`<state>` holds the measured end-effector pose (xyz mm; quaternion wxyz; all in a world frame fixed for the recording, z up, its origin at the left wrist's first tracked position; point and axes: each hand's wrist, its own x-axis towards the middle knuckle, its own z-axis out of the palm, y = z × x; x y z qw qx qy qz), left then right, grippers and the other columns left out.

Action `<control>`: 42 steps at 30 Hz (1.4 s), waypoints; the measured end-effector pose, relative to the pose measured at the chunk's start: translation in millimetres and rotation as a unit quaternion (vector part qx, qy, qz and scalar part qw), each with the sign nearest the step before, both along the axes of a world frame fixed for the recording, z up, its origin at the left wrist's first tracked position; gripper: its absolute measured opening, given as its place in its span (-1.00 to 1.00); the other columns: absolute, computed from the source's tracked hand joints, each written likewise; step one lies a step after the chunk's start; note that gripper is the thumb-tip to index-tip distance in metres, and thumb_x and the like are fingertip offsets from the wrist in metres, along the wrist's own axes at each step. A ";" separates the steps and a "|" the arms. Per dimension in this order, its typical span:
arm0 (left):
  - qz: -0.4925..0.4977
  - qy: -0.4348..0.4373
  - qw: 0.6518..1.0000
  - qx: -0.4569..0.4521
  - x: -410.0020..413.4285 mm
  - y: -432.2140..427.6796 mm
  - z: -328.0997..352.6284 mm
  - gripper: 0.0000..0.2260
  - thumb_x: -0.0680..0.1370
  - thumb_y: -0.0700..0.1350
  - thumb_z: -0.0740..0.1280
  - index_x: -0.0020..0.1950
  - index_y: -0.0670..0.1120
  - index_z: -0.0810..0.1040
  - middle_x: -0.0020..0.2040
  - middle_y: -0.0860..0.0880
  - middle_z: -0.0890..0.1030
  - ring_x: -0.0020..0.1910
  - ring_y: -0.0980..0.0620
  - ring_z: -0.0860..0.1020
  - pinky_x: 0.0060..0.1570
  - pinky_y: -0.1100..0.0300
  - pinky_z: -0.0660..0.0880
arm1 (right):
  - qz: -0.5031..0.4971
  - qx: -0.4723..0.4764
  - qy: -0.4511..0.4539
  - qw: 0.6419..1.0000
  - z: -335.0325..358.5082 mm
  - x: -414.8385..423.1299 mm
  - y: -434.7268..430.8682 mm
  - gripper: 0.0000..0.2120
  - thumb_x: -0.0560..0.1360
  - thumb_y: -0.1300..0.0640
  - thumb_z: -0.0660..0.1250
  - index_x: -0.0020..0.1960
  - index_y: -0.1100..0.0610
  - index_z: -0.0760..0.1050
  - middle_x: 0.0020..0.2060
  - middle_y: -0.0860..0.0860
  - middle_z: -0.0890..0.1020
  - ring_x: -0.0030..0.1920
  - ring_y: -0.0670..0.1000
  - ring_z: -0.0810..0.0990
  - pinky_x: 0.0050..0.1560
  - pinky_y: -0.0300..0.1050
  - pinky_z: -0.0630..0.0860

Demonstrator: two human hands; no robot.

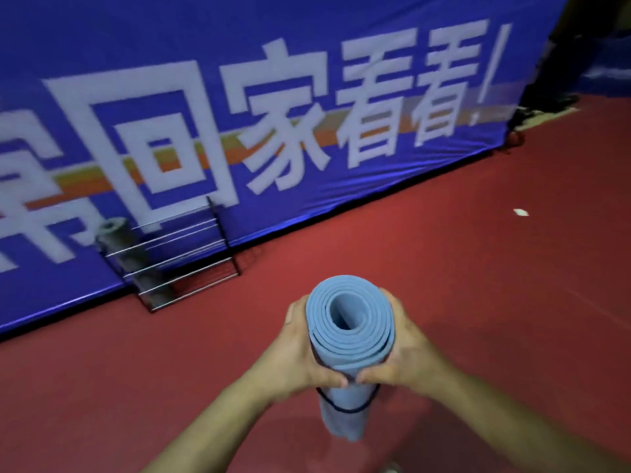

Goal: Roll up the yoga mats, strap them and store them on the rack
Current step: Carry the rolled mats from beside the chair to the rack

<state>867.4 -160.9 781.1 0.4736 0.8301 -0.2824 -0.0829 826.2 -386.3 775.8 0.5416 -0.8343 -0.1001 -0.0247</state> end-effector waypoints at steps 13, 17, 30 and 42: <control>0.314 -0.032 0.945 -0.080 187.1 126.9 22.4 0.04 0.19 0.05 0.70 0.54 0.09 0.20 0.46 0.05 0.36 0.49 -0.02 0.31 0.45 -0.04 0.30 | 0.279 0.010 -0.037 0.960 14.7 319.7 154.7 0.17 0.00 -0.23 0.68 0.45 -0.20 0.12 0.37 -0.23 0.39 0.42 -0.12 0.37 0.40 -0.18 0.33; 0.364 -0.048 0.926 -0.088 249.8 178.8 19.2 0.04 0.18 0.02 0.71 0.53 0.10 0.21 0.46 0.08 0.36 0.49 0.00 0.31 0.45 -0.05 0.32 | 0.318 0.006 -0.033 0.948 17.9 400.5 214.6 0.22 0.00 -0.22 0.69 0.50 -0.09 0.12 0.41 -0.16 0.38 0.43 -0.11 0.36 0.42 -0.09 0.34; 0.350 -0.044 0.933 -0.071 481.8 358.2 35.8 0.00 0.20 -0.05 0.72 0.52 0.05 0.25 0.43 0.07 0.41 0.46 0.02 0.36 0.42 -0.04 0.35 | 0.295 0.007 -0.055 0.954 33.0 624.8 390.5 0.12 -0.02 -0.23 0.68 0.40 -0.37 0.14 0.37 -0.20 0.40 0.41 -0.14 0.38 0.39 0.07 0.39; 0.410 -0.114 0.904 -0.042 709.9 471.8 96.5 0.01 0.17 0.16 0.67 0.52 0.05 0.27 0.42 0.09 0.42 0.43 0.13 0.37 0.42 -0.04 0.36 | 0.327 0.016 -0.120 0.937 94.5 874.2 512.7 0.07 0.01 -0.36 0.61 0.39 -0.35 0.15 0.34 -0.23 0.44 0.38 -0.15 0.42 0.35 0.09 0.44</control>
